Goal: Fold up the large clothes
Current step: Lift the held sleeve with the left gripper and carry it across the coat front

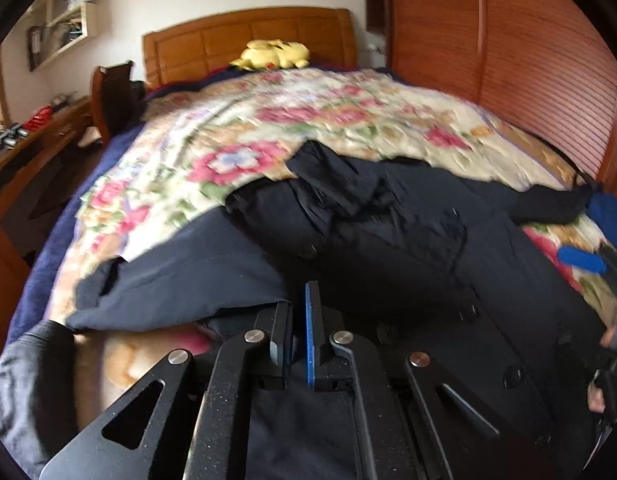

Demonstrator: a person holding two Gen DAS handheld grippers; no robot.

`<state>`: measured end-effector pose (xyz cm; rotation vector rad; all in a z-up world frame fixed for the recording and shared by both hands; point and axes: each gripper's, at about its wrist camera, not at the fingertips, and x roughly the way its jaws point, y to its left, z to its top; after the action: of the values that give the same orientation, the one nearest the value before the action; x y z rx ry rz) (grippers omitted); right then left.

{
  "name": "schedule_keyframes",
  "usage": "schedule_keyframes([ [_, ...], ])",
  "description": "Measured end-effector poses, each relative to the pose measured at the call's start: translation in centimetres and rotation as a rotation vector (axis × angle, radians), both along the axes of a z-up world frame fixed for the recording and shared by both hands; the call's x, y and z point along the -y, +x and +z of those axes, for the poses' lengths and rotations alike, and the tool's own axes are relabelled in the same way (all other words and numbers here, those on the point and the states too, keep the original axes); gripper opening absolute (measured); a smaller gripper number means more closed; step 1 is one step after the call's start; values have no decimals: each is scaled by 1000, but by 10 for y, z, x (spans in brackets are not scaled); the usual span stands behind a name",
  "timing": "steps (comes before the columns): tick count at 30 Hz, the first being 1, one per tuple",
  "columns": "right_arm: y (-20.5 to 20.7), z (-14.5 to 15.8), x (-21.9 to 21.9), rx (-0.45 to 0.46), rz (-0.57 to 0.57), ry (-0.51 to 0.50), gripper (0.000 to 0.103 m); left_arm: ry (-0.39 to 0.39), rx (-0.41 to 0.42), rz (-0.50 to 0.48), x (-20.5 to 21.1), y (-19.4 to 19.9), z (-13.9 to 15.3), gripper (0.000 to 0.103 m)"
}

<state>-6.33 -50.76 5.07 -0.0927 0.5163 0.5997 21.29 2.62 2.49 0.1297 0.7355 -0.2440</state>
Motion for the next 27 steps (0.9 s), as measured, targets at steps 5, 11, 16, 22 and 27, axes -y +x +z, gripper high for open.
schedule_keyframes([
  [5,-2,-1,-1,-11,10,-11,103,33,-26,-9,2,-13,-20,9],
  [11,-4,3,0,-9,34,-7,103,28,-6,-36,-6,-37,-14,32],
  [16,-3,3,2,-12,45,-11,103,6,28,-33,-22,-48,-3,45],
  [22,-3,5,0,-7,52,-16,103,-13,36,37,-53,-44,-2,81],
  [27,-4,3,-3,-11,66,-22,103,38,5,126,-82,-24,-21,82],
])
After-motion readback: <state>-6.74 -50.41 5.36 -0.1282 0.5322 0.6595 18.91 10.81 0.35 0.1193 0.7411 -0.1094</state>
